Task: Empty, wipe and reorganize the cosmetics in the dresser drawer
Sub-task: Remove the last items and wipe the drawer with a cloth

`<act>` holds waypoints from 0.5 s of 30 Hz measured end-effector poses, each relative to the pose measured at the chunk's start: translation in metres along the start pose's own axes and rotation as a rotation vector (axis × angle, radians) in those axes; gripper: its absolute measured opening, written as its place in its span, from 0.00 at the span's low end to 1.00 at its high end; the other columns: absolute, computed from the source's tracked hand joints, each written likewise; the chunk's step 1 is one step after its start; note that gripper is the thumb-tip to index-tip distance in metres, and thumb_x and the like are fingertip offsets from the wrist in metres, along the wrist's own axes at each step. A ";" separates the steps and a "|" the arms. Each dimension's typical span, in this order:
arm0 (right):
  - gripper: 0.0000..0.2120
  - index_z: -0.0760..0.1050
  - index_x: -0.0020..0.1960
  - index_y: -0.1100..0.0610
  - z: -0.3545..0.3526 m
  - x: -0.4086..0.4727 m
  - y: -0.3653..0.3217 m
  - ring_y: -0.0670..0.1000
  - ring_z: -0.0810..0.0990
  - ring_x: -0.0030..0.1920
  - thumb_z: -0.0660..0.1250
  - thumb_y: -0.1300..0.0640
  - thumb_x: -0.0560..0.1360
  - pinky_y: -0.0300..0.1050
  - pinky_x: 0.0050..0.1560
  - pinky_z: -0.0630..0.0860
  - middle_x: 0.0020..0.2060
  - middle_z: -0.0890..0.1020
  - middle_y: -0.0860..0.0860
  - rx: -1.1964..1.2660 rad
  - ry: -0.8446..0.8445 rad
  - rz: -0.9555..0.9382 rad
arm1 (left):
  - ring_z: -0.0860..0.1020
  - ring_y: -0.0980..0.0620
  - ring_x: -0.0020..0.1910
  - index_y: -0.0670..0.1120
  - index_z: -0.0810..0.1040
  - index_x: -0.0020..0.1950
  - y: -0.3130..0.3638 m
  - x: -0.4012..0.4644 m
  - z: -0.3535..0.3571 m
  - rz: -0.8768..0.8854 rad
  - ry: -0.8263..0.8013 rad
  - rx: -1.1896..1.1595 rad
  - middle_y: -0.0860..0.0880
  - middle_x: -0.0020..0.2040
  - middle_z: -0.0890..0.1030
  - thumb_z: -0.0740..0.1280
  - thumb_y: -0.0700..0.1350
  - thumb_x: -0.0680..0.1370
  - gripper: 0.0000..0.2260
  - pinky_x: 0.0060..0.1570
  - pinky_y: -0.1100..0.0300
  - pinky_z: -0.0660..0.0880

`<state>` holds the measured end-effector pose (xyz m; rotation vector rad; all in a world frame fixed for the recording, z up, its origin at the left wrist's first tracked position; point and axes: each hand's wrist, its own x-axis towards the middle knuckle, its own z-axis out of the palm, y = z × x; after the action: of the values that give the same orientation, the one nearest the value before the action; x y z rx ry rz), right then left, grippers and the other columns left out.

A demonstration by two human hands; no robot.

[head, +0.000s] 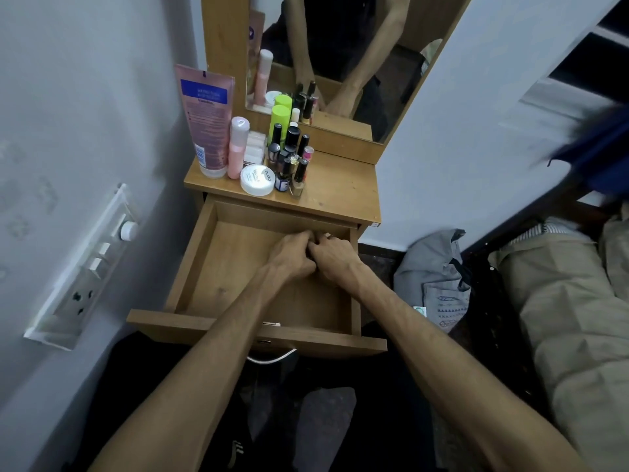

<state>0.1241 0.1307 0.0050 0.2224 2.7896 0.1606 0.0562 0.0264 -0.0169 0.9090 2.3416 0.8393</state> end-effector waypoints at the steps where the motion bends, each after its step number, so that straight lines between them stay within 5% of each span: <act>1: 0.18 0.72 0.71 0.58 0.001 -0.002 -0.003 0.62 0.77 0.65 0.63 0.57 0.82 0.57 0.63 0.76 0.67 0.76 0.60 -0.015 0.000 0.001 | 0.81 0.43 0.54 0.48 0.78 0.57 -0.003 -0.001 -0.003 0.013 -0.027 0.002 0.45 0.53 0.84 0.68 0.41 0.67 0.19 0.50 0.54 0.79; 8: 0.21 0.67 0.73 0.55 0.000 -0.038 -0.024 0.58 0.81 0.56 0.65 0.53 0.82 0.53 0.58 0.78 0.61 0.80 0.58 0.177 -0.252 0.007 | 0.80 0.51 0.44 0.54 0.79 0.48 -0.015 -0.021 -0.011 0.123 -0.321 0.064 0.53 0.43 0.81 0.69 0.38 0.68 0.13 0.40 0.61 0.73; 11: 0.26 0.62 0.78 0.53 -0.001 -0.052 -0.026 0.60 0.78 0.61 0.64 0.54 0.81 0.53 0.61 0.76 0.65 0.77 0.57 0.383 -0.435 0.052 | 0.78 0.54 0.43 0.53 0.80 0.47 -0.012 -0.031 -0.007 0.141 -0.459 0.064 0.54 0.42 0.80 0.66 0.36 0.71 0.11 0.39 0.63 0.70; 15: 0.26 0.65 0.78 0.52 -0.004 -0.062 -0.027 0.59 0.77 0.64 0.63 0.56 0.80 0.51 0.61 0.74 0.67 0.77 0.57 0.437 -0.461 0.061 | 0.78 0.52 0.40 0.57 0.75 0.37 -0.010 -0.038 -0.006 0.102 -0.523 0.073 0.53 0.38 0.79 0.65 0.38 0.72 0.12 0.37 0.60 0.72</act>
<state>0.1763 0.0929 0.0251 0.3924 2.3238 -0.4372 0.0738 -0.0094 -0.0120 1.1286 1.8920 0.4784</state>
